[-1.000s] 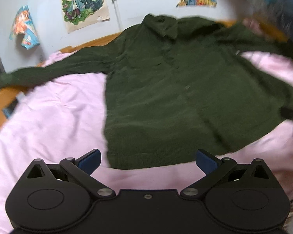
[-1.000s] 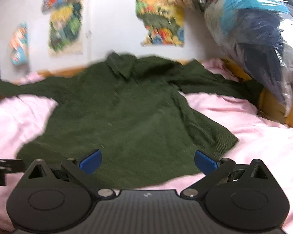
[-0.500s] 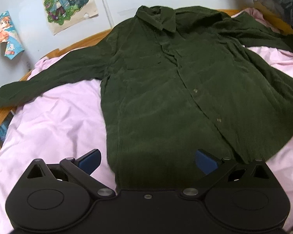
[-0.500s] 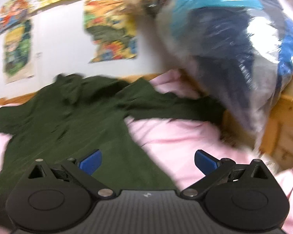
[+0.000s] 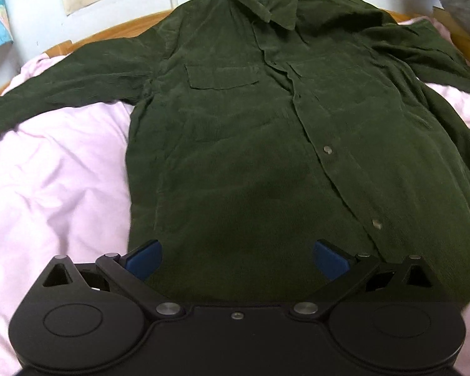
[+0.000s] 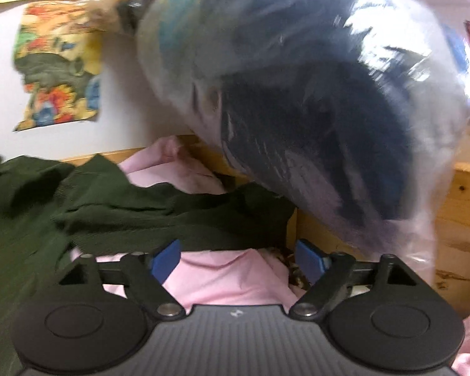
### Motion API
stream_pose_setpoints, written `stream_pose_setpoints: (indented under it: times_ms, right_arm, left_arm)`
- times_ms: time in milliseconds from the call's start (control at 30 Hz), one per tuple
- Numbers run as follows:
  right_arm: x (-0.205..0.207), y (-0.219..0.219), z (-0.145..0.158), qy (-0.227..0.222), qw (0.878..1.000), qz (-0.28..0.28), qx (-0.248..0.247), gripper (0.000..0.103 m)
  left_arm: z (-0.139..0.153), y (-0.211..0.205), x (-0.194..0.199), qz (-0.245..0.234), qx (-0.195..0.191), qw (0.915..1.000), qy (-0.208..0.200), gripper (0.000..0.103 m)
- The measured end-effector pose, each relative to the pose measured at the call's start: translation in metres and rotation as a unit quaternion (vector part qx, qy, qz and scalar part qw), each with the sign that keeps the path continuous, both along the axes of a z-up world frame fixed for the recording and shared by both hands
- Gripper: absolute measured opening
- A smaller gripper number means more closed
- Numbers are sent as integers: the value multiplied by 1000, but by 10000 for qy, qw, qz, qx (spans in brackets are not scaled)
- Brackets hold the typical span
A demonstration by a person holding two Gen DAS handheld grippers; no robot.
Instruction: Fold large clothes
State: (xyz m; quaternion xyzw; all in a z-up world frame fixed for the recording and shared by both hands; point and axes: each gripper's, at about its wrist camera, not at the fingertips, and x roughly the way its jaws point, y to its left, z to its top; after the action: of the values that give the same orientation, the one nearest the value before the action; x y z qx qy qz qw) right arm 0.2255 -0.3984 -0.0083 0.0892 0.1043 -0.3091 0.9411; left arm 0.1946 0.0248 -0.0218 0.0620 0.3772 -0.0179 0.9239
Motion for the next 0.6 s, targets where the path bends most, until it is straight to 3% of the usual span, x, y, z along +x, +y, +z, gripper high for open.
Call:
stream_pose_setpoints:
  times_ms: [233, 333, 433, 600]
  right_arm:
    - [50, -26, -7, 65, 9970, -769, -92, 79]
    - [68, -26, -15, 292, 9935, -1054, -321, 82]
    - [78, -25, -21, 325, 9941, -999, -285, 88]
    - [66, -37, -19, -454, 9945, -822, 473, 81]
  left_arm:
    - [-6, -6, 15, -52, -92, 9999, 11, 102]
    - [-10, -10, 17, -88, -17, 9999, 55, 102]
    - [-13, -11, 18, -99, 0, 9999, 101, 102]
    - [-17, -10, 19, -80, -65, 9998, 196, 102]
